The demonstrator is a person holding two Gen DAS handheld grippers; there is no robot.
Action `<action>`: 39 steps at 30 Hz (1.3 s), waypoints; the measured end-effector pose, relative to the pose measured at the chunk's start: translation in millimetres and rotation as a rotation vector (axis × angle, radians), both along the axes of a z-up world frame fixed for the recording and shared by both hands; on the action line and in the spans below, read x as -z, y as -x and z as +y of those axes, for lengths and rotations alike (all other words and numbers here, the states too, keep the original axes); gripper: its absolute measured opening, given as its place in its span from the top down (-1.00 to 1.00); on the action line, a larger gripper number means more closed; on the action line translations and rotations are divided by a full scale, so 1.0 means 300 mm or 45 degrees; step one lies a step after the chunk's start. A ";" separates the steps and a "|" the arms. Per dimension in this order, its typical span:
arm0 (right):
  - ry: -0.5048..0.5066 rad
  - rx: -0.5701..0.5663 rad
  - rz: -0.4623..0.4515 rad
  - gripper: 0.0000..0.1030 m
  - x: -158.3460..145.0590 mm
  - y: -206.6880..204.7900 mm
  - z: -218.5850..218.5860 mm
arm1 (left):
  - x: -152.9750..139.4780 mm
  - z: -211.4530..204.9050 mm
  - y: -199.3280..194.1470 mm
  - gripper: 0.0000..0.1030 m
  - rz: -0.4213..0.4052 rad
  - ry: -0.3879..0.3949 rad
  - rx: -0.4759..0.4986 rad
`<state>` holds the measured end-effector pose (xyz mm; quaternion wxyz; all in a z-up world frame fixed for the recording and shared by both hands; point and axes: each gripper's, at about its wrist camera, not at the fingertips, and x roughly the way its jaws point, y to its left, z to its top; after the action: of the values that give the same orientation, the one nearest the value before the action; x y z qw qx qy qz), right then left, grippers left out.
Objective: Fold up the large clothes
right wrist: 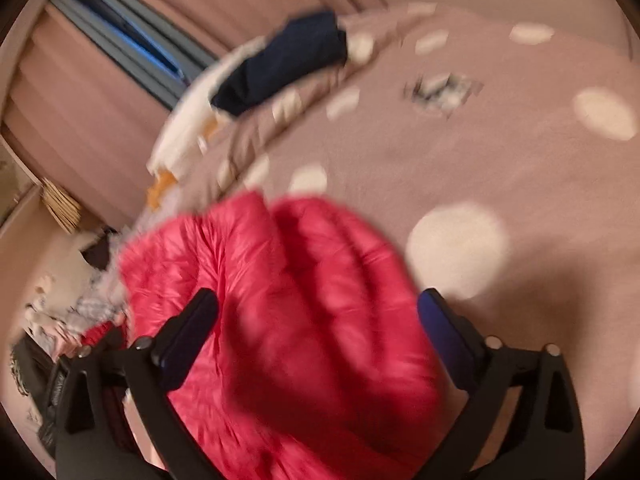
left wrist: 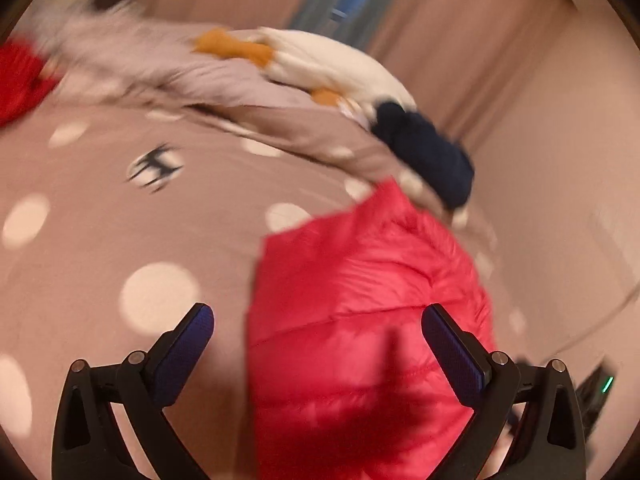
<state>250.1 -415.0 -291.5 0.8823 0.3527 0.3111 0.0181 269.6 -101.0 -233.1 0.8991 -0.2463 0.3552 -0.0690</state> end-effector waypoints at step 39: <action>-0.455 -0.717 -0.576 0.10 -0.265 0.080 0.288 | -0.268 -0.150 0.120 -0.86 -0.335 0.215 0.597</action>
<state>226.0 -328.7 -212.0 0.8138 0.3887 0.1856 0.3902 233.5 -146.1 -152.8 0.8732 -0.2204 0.2758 -0.3359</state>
